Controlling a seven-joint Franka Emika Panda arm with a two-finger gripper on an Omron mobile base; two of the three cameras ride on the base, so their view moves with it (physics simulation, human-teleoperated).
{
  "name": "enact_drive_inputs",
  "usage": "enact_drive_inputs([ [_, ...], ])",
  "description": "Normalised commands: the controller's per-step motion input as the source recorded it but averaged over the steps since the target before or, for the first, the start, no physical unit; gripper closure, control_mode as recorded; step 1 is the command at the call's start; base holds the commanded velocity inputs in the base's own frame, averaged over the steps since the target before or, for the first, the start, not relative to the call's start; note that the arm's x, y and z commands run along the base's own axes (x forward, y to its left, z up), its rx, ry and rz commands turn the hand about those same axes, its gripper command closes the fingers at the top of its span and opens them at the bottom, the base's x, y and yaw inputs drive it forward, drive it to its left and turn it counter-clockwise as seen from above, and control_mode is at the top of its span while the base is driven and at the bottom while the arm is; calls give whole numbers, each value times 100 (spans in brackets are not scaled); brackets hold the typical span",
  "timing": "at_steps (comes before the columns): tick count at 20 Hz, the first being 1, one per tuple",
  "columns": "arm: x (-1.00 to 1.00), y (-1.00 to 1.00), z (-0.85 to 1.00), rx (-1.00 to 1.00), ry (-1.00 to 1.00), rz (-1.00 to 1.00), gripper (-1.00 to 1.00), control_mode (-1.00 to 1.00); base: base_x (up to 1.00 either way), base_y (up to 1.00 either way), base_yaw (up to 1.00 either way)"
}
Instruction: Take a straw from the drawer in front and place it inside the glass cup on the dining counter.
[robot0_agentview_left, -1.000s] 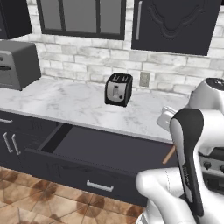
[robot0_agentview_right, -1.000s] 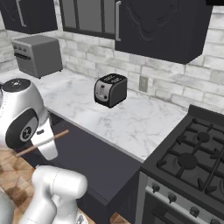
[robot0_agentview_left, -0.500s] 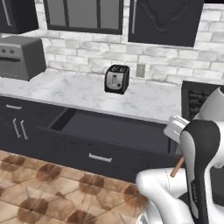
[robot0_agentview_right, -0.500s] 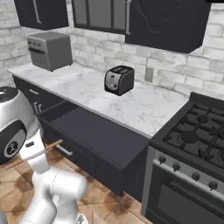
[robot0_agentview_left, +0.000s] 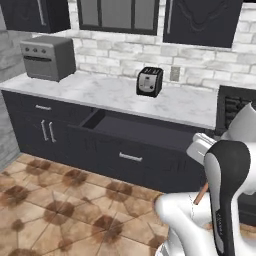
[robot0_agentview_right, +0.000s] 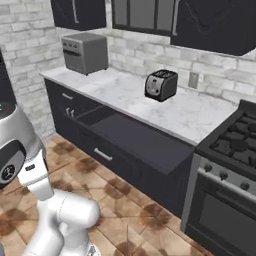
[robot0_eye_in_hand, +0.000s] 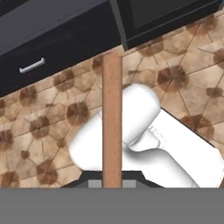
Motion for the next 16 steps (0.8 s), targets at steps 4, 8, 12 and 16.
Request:
enact_drive_inputs([
  [4, 0, 0, 0, 0, 0, 0, 100, 100, 0, 36, 44],
  [8, 0, 0, 0, 0, 0, 0, 100, 100, 0, 33, 49],
  [12, 0, 0, 0, 0, 0, 0, 100, 100, 0, 34, 48],
  [16, 0, 0, 0, 0, 0, 0, 100, 100, 0, 39, 49],
])
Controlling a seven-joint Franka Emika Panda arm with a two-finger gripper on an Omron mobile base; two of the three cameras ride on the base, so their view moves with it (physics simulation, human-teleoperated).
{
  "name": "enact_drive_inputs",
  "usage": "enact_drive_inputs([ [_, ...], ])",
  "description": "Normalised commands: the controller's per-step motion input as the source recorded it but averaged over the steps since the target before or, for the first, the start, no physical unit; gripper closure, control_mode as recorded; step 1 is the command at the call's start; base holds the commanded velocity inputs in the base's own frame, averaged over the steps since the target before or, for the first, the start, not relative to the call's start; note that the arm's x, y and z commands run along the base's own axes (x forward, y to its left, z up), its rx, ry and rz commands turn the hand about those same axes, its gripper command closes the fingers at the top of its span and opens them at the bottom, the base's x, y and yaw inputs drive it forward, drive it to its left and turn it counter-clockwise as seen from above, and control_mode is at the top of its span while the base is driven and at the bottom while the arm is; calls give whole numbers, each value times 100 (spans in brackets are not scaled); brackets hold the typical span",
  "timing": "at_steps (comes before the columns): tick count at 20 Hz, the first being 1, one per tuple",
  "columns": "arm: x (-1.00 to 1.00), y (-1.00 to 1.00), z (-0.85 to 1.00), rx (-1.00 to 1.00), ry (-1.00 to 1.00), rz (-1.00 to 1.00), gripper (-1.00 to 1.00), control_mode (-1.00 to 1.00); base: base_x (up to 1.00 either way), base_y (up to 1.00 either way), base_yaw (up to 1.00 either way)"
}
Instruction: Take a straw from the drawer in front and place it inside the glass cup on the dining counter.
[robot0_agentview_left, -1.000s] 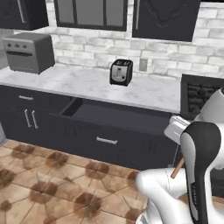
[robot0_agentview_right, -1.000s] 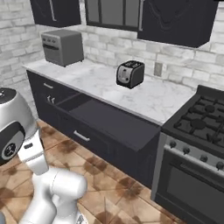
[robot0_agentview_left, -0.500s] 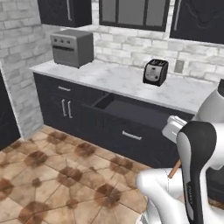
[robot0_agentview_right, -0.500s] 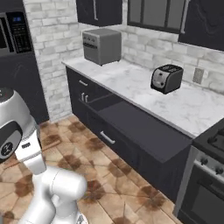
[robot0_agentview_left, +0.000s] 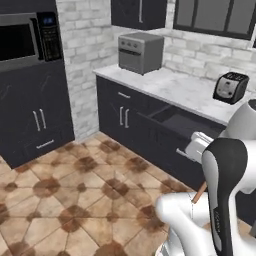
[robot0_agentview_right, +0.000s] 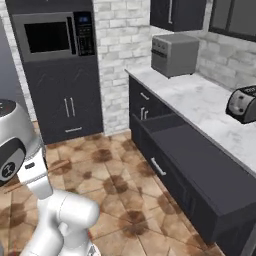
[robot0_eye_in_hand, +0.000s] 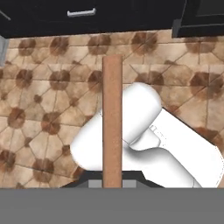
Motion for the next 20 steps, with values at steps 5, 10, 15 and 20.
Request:
enact_drive_inputs([
  [5, 0, 0, 0, 0, 0, 0, 100, 100, 0, 40, 48],
  [10, 0, 0, 0, 0, 0, 0, 100, 100, 0, 43, 48],
  [15, 0, 0, 0, 0, 0, 0, 100, 100, 0, 45, 45],
  [20, 0, 0, 0, 0, 0, 0, 100, 100, 0, 43, 43],
])
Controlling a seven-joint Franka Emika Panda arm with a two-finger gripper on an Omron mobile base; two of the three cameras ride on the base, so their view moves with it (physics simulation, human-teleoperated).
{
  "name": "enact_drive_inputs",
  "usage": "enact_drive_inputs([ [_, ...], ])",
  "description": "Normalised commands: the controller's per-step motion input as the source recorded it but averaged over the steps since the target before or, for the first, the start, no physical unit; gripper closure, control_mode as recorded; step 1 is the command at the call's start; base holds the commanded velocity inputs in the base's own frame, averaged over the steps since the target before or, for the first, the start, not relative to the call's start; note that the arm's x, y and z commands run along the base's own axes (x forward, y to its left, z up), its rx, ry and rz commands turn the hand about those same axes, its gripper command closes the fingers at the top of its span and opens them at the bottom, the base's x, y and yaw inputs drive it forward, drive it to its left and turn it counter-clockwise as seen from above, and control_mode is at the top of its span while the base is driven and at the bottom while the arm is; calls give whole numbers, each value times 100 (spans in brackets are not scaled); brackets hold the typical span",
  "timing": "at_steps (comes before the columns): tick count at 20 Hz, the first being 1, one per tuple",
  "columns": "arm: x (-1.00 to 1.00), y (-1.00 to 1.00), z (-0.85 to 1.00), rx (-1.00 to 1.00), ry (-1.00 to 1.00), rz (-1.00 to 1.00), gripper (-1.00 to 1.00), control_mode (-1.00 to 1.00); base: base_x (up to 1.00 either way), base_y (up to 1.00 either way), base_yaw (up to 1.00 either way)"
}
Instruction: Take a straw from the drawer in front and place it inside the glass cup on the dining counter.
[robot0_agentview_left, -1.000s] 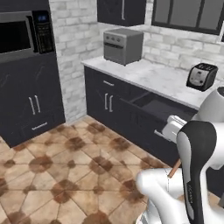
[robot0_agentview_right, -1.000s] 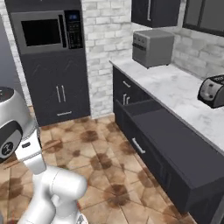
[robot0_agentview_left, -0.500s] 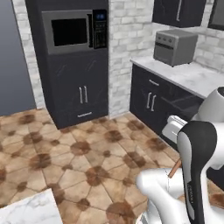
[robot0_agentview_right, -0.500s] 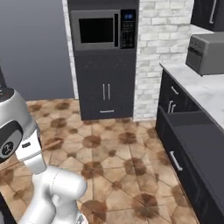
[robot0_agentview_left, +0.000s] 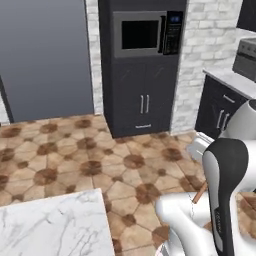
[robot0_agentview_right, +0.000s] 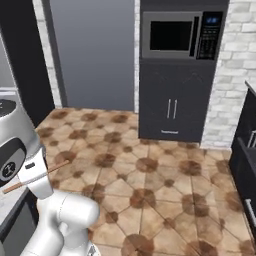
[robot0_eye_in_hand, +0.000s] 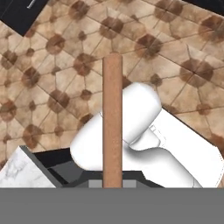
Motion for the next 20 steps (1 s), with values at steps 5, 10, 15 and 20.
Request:
enact_drive_inputs([
  [5, 0, 0, 0, 0, 0, 0, 100, 100, 5, 26, 45],
  [10, 0, 0, 0, 0, 0, 0, 100, 100, 13, 6, 45],
  [15, 0, 0, 0, 0, 0, 0, 100, 100, 27, 0, 39],
  [20, 0, 0, 0, 0, 0, 0, 100, 100, 53, -6, 30],
])
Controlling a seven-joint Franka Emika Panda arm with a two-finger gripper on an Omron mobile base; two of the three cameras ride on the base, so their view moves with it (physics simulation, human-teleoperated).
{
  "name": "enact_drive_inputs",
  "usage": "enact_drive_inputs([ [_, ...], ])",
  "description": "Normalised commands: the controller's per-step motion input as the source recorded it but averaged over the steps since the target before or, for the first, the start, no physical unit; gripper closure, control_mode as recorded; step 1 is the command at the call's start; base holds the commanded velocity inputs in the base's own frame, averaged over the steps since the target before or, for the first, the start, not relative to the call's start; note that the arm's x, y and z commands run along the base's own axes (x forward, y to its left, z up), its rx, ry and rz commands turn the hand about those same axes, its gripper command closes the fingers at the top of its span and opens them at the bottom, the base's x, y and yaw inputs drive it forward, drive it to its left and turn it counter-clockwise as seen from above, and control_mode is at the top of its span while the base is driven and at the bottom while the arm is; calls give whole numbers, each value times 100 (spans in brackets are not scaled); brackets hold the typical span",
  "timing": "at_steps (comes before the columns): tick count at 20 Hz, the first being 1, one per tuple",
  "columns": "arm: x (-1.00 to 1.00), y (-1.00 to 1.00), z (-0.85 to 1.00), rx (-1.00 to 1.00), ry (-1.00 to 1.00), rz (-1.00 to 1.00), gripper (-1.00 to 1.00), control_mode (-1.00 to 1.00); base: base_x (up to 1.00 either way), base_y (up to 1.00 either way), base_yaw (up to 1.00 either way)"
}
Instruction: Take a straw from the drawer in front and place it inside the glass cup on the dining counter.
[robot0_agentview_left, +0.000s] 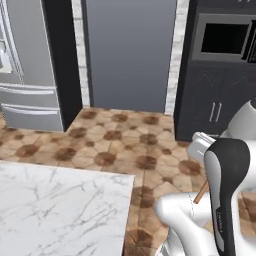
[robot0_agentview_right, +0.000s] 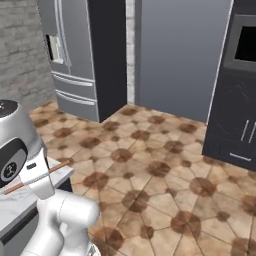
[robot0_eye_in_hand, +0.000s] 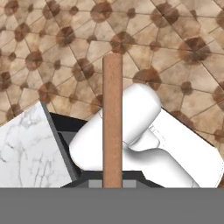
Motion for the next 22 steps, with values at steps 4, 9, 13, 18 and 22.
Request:
enact_drive_inputs([
  [4, 0, 0, 0, 0, 0, 0, 100, 100, 71, -17, 23],
  [9, 0, 0, 0, 0, 0, 0, 100, 100, 85, -20, 21],
  [13, 0, 0, 0, 0, 0, 0, 100, 100, 100, -30, 18],
  [18, 0, 0, 0, 0, 0, 0, 100, 100, 100, -46, 9],
  [22, 0, 0, 0, 0, 0, 0, 100, 100, 100, -50, 0],
])
